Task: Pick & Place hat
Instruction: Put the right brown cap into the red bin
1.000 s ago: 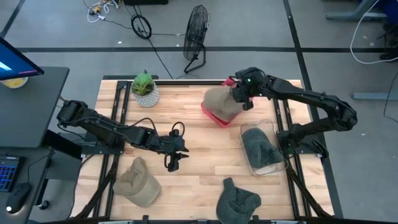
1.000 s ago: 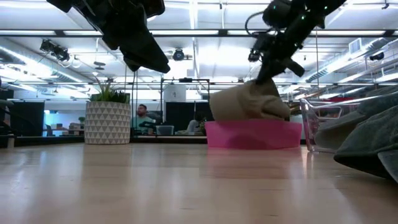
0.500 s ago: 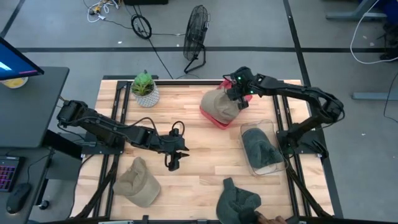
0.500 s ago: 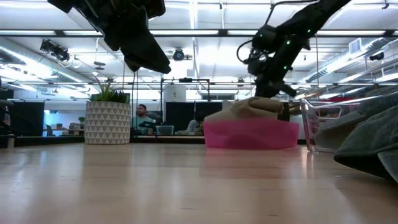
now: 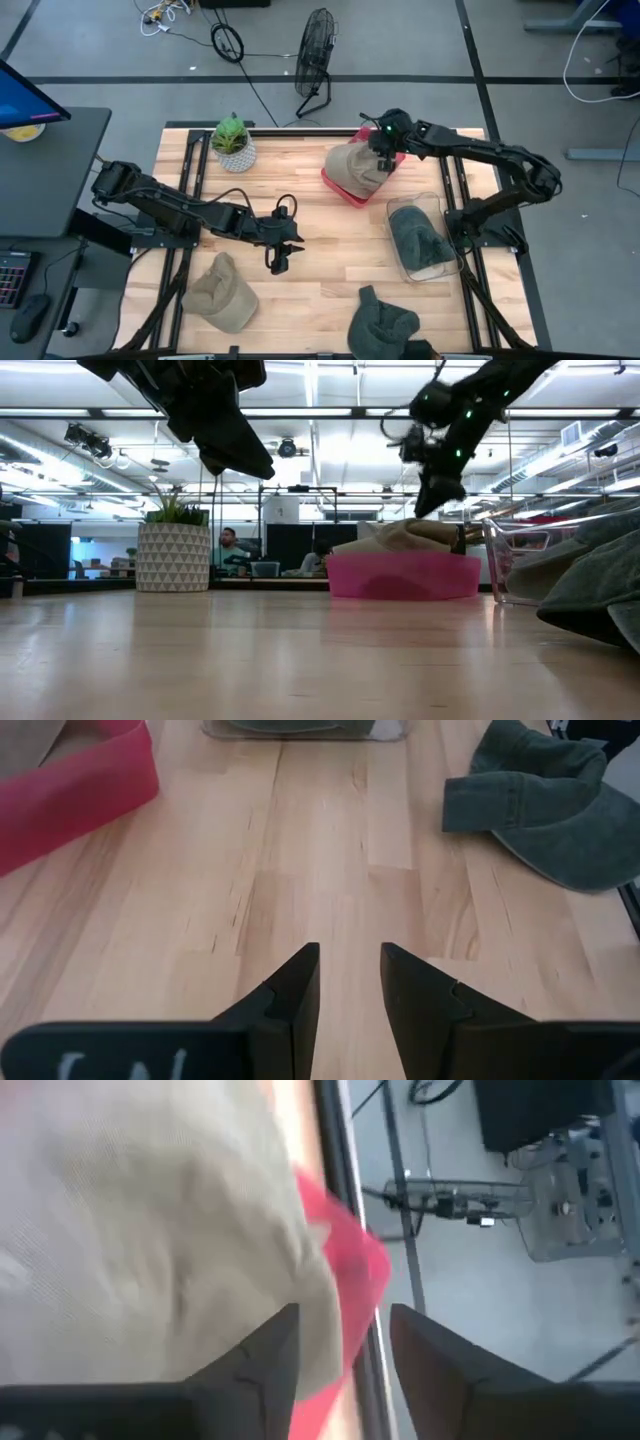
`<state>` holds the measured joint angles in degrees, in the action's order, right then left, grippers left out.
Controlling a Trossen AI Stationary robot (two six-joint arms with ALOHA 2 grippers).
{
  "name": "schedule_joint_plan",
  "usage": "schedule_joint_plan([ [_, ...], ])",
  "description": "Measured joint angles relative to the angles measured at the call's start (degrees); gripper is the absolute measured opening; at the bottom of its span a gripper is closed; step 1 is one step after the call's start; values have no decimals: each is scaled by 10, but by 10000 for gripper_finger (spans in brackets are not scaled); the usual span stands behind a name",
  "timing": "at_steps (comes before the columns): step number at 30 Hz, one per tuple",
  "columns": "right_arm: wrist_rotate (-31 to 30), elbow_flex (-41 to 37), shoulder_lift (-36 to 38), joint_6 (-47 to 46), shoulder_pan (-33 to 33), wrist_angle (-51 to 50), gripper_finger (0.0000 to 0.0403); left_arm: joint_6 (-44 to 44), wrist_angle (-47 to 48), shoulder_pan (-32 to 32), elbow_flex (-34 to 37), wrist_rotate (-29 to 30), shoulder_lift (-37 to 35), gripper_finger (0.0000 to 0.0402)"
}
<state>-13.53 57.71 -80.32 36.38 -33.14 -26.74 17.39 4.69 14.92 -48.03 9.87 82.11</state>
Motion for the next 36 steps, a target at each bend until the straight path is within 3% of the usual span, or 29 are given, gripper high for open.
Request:
schedule_joint_plan([
  [3,6,0,35,-120,28,2,170,0,0,0,0,0,0,112],
  [8,80,1,66,-371,74,2,169,0,-1,0,0,0,0,112],
  [10,69,-1,57,-406,96,9,167,-4,-2,0,0,2,0,112],
  [17,-45,-10,-37,-433,161,13,167,-16,1,0,0,33,0,112],
  [25,-59,-10,-128,-468,171,51,163,-16,3,0,0,33,0,112],
  [28,-59,-9,-139,-449,171,51,133,-16,3,0,0,33,0,112],
  [33,-57,-7,-130,-389,173,33,22,-16,4,0,0,33,0,112],
  [36,-53,7,-110,-349,174,-17,23,-15,4,0,0,33,0,112],
])
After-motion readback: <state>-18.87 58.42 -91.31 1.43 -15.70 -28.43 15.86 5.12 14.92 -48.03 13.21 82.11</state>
